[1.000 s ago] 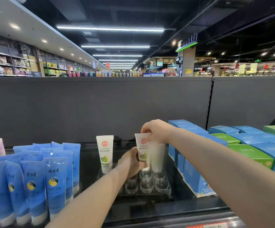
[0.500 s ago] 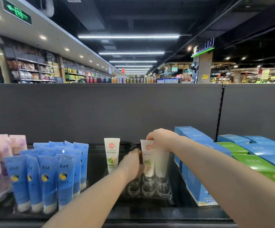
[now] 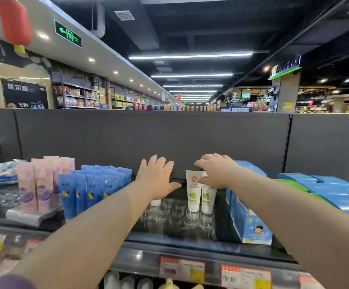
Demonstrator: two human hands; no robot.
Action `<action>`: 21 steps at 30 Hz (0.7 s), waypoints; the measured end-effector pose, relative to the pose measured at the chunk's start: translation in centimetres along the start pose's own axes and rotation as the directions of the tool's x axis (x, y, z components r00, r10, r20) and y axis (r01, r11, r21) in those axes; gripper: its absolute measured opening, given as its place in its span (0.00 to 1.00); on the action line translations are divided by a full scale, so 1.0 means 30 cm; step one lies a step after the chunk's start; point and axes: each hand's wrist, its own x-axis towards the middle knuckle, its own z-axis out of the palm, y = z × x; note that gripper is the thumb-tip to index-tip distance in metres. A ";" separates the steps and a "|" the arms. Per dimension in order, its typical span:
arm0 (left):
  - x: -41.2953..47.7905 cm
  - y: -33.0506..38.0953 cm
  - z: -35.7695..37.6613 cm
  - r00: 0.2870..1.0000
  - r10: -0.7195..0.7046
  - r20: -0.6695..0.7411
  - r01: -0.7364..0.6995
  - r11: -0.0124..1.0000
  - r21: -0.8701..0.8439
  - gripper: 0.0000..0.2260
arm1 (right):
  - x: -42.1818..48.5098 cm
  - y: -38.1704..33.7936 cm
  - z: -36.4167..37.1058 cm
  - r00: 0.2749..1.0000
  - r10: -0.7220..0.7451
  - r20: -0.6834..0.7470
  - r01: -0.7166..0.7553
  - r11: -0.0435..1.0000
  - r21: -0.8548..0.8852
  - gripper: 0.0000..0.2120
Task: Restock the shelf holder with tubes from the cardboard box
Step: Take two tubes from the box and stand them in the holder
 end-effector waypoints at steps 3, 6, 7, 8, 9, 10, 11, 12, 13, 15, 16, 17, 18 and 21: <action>-0.059 0.010 -0.020 0.999 0.040 0.009 -0.040 0.999 -0.017 0.33 | -0.074 -0.034 -0.026 0.999 0.032 0.009 -0.032 0.999 -0.008 0.24; -0.126 0.012 -0.049 0.996 0.089 -0.004 -0.090 0.994 -0.058 0.33 | -0.152 -0.083 -0.050 0.996 0.089 0.013 -0.089 0.996 0.006 0.24; -0.156 0.010 -0.056 0.994 0.111 -0.006 -0.112 0.991 -0.069 0.33 | -0.182 -0.104 -0.055 0.994 0.111 0.021 -0.111 0.994 0.008 0.24; -0.185 0.005 -0.057 0.990 0.137 -0.011 -0.138 0.987 -0.081 0.32 | -0.214 -0.129 -0.059 0.991 0.132 0.029 -0.132 0.991 0.009 0.24; -0.219 -0.001 -0.057 0.986 0.164 -0.013 -0.165 0.982 -0.092 0.32 | -0.249 -0.155 -0.062 0.987 0.155 0.034 -0.156 0.988 0.012 0.24; -0.254 -0.009 -0.056 0.982 0.189 -0.014 -0.189 0.977 -0.101 0.32 | -0.287 -0.184 -0.065 0.983 0.178 0.040 -0.179 0.984 0.017 0.24; -0.289 -0.017 -0.054 0.977 0.210 -0.015 -0.211 0.971 -0.112 0.32 | -0.328 -0.214 -0.068 0.977 0.204 0.055 -0.205 0.978 0.022 0.23; -0.325 -0.026 -0.051 0.973 0.230 -0.017 -0.230 0.965 -0.123 0.32 | -0.370 -0.245 -0.070 0.971 0.230 0.073 -0.232 0.972 0.024 0.23; -0.361 -0.032 -0.048 0.968 0.249 -0.018 -0.249 0.959 -0.135 0.33 | -0.415 -0.276 -0.071 0.963 0.256 0.088 -0.259 0.966 0.023 0.23; -0.437 -0.033 -0.041 0.956 0.291 -0.013 -0.290 0.944 -0.160 0.33 | -0.506 -0.333 -0.065 0.945 0.307 0.111 -0.310 0.951 0.011 0.21; -0.471 -0.028 -0.034 0.949 0.315 -0.010 -0.312 0.935 -0.168 0.33 | -0.554 -0.358 -0.061 0.935 0.332 0.128 -0.335 0.942 0.001 0.21; -0.505 -0.018 -0.029 0.941 0.338 -0.005 -0.334 0.927 -0.171 0.33 | -0.603 -0.380 -0.056 0.921 0.356 0.157 -0.359 0.933 -0.010 0.22; -0.534 -0.005 -0.026 0.933 0.361 0.002 -0.355 0.919 -0.172 0.33 | -0.655 -0.398 -0.054 0.906 0.379 0.190 -0.382 0.924 -0.022 0.23; -0.611 0.064 -0.028 0.897 0.443 0.006 -0.432 0.878 -0.207 0.33 | -0.814 -0.425 -0.062 0.851 0.453 0.268 -0.455 0.889 -0.056 0.26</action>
